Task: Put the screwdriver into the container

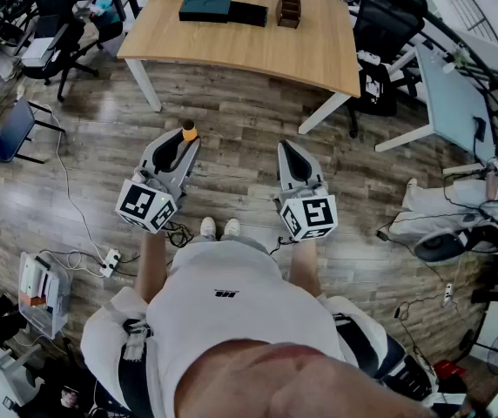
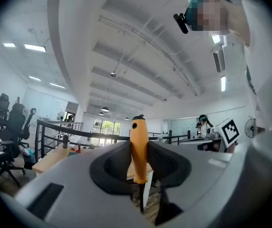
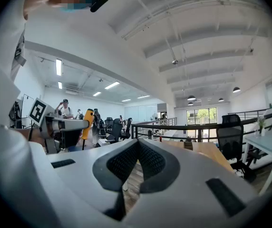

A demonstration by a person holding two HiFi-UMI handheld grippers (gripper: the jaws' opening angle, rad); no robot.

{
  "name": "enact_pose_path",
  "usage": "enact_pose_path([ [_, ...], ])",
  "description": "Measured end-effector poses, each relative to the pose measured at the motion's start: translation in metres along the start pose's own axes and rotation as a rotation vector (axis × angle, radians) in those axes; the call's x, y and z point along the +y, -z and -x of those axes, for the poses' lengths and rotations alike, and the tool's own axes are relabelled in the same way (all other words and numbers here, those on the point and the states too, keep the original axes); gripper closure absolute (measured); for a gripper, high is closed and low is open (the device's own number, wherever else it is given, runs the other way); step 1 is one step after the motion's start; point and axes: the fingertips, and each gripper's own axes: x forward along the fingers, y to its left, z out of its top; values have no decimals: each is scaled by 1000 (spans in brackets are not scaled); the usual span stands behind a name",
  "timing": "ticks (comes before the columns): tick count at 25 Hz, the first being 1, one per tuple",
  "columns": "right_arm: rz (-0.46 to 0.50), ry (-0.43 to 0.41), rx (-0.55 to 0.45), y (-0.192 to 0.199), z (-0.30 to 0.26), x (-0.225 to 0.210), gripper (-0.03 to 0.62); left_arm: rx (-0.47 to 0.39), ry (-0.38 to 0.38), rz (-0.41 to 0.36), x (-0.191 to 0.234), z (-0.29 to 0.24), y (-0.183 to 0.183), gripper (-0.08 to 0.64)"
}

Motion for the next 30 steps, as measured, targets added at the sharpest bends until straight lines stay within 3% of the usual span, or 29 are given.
enact_pose_path([
  [14, -13, 8, -9, 9, -13, 65, 597, 0, 37, -12, 21, 43, 9, 448],
  [30, 2, 29, -14, 9, -51, 70, 597, 15, 88, -21, 55, 26, 12, 448],
])
